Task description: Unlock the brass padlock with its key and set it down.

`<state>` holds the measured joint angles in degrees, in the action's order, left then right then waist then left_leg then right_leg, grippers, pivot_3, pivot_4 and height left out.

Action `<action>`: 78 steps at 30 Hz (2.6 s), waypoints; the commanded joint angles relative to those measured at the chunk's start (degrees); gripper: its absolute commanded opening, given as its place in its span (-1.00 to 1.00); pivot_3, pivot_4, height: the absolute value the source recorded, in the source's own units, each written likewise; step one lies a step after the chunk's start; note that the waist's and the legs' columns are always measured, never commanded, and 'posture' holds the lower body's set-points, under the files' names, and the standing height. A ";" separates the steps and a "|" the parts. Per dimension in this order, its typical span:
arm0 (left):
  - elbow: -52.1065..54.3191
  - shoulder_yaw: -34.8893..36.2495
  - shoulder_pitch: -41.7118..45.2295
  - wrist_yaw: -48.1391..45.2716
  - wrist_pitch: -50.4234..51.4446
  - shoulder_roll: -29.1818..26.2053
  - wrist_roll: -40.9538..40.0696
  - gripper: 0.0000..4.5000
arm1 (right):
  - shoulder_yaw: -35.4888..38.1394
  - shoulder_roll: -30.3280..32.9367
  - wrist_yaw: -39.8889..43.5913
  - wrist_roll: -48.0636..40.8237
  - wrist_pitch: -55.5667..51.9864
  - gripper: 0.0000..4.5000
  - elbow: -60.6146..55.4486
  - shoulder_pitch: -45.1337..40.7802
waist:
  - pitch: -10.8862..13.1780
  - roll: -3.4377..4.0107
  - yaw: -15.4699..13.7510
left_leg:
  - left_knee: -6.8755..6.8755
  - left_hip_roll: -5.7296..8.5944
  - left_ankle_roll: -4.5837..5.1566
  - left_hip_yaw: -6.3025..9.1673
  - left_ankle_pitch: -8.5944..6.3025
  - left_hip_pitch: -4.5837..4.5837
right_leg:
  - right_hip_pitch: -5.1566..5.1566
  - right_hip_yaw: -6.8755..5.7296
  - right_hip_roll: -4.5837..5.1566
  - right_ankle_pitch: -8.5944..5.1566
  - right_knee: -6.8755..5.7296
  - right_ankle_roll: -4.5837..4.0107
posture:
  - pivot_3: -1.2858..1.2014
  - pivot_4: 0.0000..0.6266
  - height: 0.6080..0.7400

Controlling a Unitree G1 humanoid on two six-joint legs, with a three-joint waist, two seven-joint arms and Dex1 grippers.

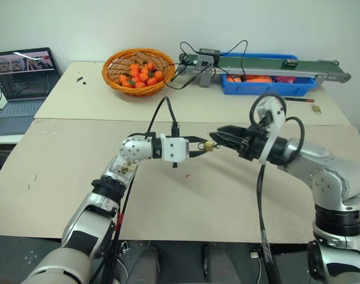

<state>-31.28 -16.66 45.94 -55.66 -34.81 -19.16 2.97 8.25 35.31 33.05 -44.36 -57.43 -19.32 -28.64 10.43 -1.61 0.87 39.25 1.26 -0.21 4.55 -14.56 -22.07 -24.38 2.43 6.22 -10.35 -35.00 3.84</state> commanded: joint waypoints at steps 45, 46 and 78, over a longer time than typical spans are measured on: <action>-0.14 0.34 1.84 1.82 -1.92 -0.03 0.25 -0.63 | 0.33 -0.32 -0.32 -3.84 -1.98 -0.52 -0.17 -0.11 | 0.00 0.00 0.10 | 0.00 0.00 0.00 -0.01 0.00 0.00 | -0.01 0.01 0.00 0.00 0.01 0.01 | 0.03 -0.52 0.64; -0.15 0.34 1.85 1.81 -1.94 -0.01 0.26 -0.63 | 0.25 -0.28 -0.35 -3.76 -1.92 -0.34 -0.18 -0.13 | 0.00 0.00 0.10 | 0.00 0.00 0.00 -0.01 0.00 0.00 | -0.01 0.01 0.00 0.00 0.01 0.01 | 0.03 -0.52 0.64; -0.63 0.50 2.41 1.95 -2.11 0.16 0.35 -0.63 | -8.06 2.09 3.29 10.22 13.57 -0.97 -1.81 0.04 | 0.00 0.00 0.17 | 0.00 0.00 0.00 -0.02 0.00 0.00 | -0.02 0.01 0.00 -0.04 0.00 0.07 | 0.03 -0.52 0.64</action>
<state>-33.26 -16.19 46.35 -53.63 -35.96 -19.73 4.15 1.19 36.61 35.25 -38.03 -49.70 -19.22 -28.04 10.43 -1.61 1.04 39.25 1.26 -0.21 4.53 -14.56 -22.07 -24.41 2.44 6.22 -10.39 -34.99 3.91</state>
